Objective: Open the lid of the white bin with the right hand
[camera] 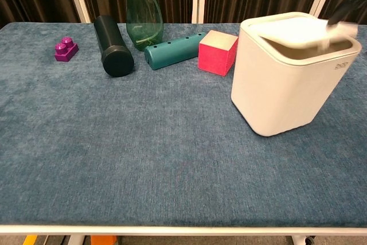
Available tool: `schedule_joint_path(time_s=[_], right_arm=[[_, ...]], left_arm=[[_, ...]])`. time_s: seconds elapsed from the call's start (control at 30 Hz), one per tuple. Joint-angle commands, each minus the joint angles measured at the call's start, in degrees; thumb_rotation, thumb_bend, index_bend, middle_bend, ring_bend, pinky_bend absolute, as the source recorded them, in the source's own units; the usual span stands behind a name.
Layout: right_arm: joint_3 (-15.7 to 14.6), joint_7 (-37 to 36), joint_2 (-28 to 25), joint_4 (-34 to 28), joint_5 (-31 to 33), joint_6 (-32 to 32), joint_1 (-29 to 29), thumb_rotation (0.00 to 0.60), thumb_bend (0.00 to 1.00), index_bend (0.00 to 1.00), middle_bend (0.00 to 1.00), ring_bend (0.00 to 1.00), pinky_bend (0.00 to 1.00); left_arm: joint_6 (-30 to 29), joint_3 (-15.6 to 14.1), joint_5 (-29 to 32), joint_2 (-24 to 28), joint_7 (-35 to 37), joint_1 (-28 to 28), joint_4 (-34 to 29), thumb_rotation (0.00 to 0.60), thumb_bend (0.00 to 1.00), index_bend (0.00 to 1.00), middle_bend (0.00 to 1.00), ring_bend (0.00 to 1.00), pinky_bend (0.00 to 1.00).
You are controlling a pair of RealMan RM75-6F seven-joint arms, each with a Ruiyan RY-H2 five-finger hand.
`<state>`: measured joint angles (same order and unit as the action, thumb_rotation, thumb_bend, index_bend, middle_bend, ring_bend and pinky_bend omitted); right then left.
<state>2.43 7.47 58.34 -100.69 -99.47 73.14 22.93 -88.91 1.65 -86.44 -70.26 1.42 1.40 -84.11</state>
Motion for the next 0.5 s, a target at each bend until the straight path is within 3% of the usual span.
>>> schedule_joint_path(time_s=[0.03,0.23,0.5], right_arm=[[-0.5,-1.5,-1.9,0.7,1.3,6.0,-4.8,0.600,0.36,0.12,0.17,0.00,0.01],[-2.9,-4.9,-0.2,3.8,4.1,9.3,-9.9,0.600,0.36,0.00,0.07,0.00,0.01],[-5.3,-9.5,3.5,9.1,3.8,15.1,-15.5,0.600,0.36,0.00,0.05,0.00,0.00]], left_arm=[[0.1,0.0,0.0,0.0,0.0,0.0,0.0,0.600,0.00,0.15,0.14,0.08,0.12],[0.0,0.0,-0.4,0.1,-0.2,0.2,-0.3,0.600,0.00,0.15,0.14,0.08,0.12],[-0.2,-0.1,-0.8,0.5,-1.0,0.2,-1.3,0.600,0.00,0.15,0.14,0.08,0.12]])
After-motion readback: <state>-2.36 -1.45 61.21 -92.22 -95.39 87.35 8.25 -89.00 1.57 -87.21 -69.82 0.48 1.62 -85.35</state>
